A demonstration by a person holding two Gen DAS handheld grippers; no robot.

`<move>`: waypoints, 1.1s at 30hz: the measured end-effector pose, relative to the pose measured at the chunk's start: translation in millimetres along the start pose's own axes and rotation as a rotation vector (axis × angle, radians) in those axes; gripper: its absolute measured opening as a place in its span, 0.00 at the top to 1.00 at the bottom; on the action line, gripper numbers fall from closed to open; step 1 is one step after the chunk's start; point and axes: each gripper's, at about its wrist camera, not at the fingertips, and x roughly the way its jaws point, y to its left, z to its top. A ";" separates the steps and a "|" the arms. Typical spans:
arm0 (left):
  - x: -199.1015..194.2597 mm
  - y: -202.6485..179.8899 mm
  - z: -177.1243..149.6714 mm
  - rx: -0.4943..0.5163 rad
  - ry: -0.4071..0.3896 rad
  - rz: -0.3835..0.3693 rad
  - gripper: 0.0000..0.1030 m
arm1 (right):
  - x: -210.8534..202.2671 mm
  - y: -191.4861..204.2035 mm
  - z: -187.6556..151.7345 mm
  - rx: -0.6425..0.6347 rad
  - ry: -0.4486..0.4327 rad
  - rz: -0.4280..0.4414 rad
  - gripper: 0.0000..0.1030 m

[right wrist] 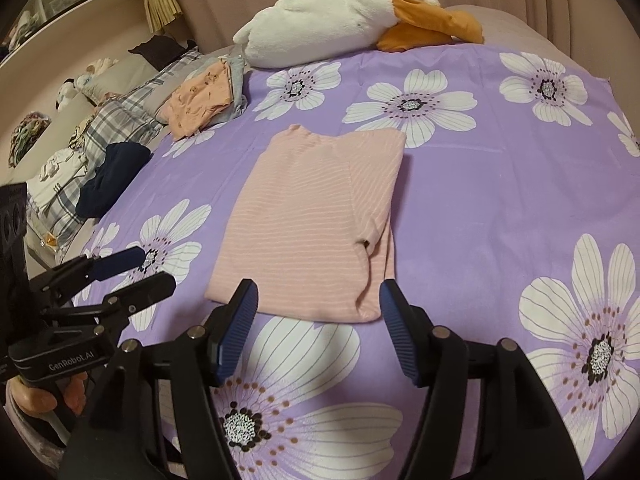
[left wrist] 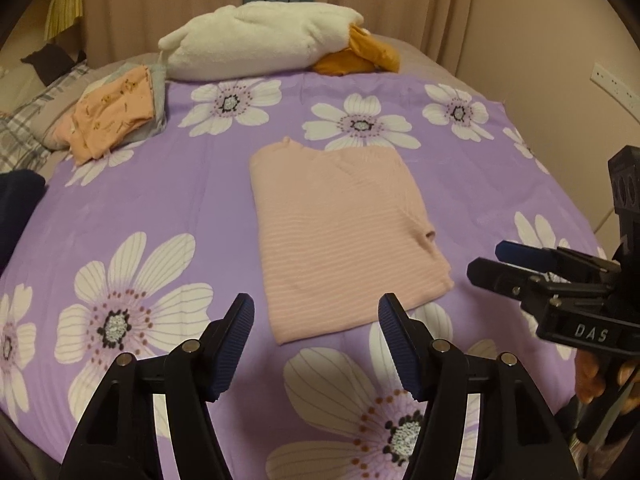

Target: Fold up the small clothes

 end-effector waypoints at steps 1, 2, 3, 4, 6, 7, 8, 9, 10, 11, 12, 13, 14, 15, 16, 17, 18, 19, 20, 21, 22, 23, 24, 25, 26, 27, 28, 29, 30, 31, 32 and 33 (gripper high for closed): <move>-1.3 -0.2 0.2 -0.003 -0.002 0.001 0.38 | -1.8 1.9 -0.9 -0.004 -0.003 -0.007 0.36; -2.4 -0.4 0.1 -0.005 -0.004 0.003 0.38 | -3.0 3.1 -1.0 -0.007 -0.005 -0.012 0.34; -3.7 0.1 0.3 -0.009 -0.004 0.004 0.36 | -4.9 4.8 -1.1 -0.013 -0.010 -0.021 0.34; -4.6 0.7 0.1 -0.012 -0.004 0.006 0.33 | -7.0 6.5 -1.5 -0.019 -0.015 -0.031 0.32; -6.9 0.9 -0.5 -0.020 -0.005 0.009 0.30 | -11.2 10.6 -1.9 -0.033 -0.028 -0.052 0.28; -8.2 1.5 -0.5 -0.025 -0.007 0.008 0.30 | -12.5 11.7 -1.6 -0.038 -0.032 -0.058 0.27; -9.1 1.8 -0.7 -0.028 -0.009 0.009 0.30 | -14.4 13.2 -1.3 -0.045 -0.038 -0.066 0.26; -10.8 1.8 -1.0 -0.032 -0.009 0.011 0.30 | -15.6 14.8 -1.5 -0.049 -0.042 -0.071 0.26; -11.3 2.2 -0.9 -0.033 -0.009 0.011 0.30 | -17.2 16.3 -1.4 -0.054 -0.047 -0.077 0.24; -12.3 2.2 -1.3 -0.034 -0.009 0.011 0.30 | -18.7 17.1 -1.4 -0.056 -0.051 -0.079 0.22; -13.0 2.0 -1.3 -0.033 -0.009 0.012 0.29 | -19.9 18.1 -1.4 -0.059 -0.055 -0.082 0.21; -12.9 2.1 -1.3 -0.034 -0.010 0.015 0.28 | -22.0 19.1 -1.8 -0.060 -0.061 -0.086 0.19; -13.5 2.3 -1.4 -0.036 -0.009 0.020 0.27 | -22.7 19.4 -1.3 -0.061 -0.064 -0.087 0.19; -14.0 3.5 -1.7 -0.039 -0.009 0.021 0.24 | -23.8 19.8 -0.9 -0.061 -0.066 -0.085 0.18; -14.4 4.6 -1.7 -0.046 -0.009 0.022 0.20 | -25.2 20.8 -1.3 -0.061 -0.068 -0.082 0.18; -14.7 5.6 -1.8 -0.051 -0.009 0.023 0.18 | -26.5 21.7 -1.4 -0.061 -0.069 -0.081 0.17; -15.6 6.9 -1.8 -0.060 -0.010 0.026 0.18 | -27.3 23.0 -1.7 -0.063 -0.072 -0.083 0.17; -16.1 7.8 -1.8 -0.066 -0.011 0.030 0.17 | -27.9 24.4 -2.0 -0.067 -0.074 -0.087 0.15; -16.5 8.7 -1.6 -0.071 -0.010 0.036 0.17 | -28.6 25.8 -2.3 -0.069 -0.076 -0.089 0.15; -16.9 10.0 -1.3 -0.076 -0.008 0.047 0.17 | -29.0 26.7 -2.2 -0.071 -0.076 -0.090 0.14; -17.1 9.8 -1.6 -0.079 -0.007 0.052 0.17 | -29.4 27.9 -2.6 -0.072 -0.077 -0.090 0.13; -17.3 10.6 -1.5 -0.083 -0.006 0.057 0.17 | -29.7 28.7 -2.4 -0.074 -0.077 -0.089 0.13; -17.6 11.6 -1.2 -0.088 -0.006 0.060 0.17 | -30.0 29.4 -2.3 -0.076 -0.078 -0.091 0.13; -17.7 13.0 -1.0 -0.092 -0.006 0.060 0.15 | -30.3 30.8 -2.0 -0.078 -0.079 -0.092 0.12; -18.2 14.2 -0.8 -0.098 -0.007 0.059 0.13 | -30.6 32.3 -1.9 -0.080 -0.080 -0.093 0.11; -19.0 15.6 -0.8 -0.107 -0.009 0.057 0.09 | -30.9 33.1 -1.5 -0.081 -0.081 -0.093 0.10; -19.8 16.9 -0.7 -0.116 -0.011 0.055 0.07 | -31.4 33.9 -1.8 -0.083 -0.083 -0.093 0.07; -19.9 17.4 -0.5 -0.120 -0.013 0.052 0.06 | -31.8 34.8 -1.7 -0.084 -0.084 -0.093 0.05; -20.5 18.1 -0.4 -0.124 -0.014 0.051 0.06 | -32.4 35.5 -1.5 -0.085 -0.087 -0.092 0.05; -20.8 18.2 -0.2 -0.125 -0.015 0.051 0.06 | -32.8 36.8 -2.3 -0.085 -0.088 -0.093 0.04; -20.9 18.3 0.0 -0.127 -0.016 0.051 0.06 | -33.0 37.7 -2.6 -0.087 -0.087 -0.095 0.03; -20.7 18.6 0.3 -0.129 -0.015 0.054 0.06 | -33.0 38.3 -2.5 -0.089 -0.087 -0.101 0.03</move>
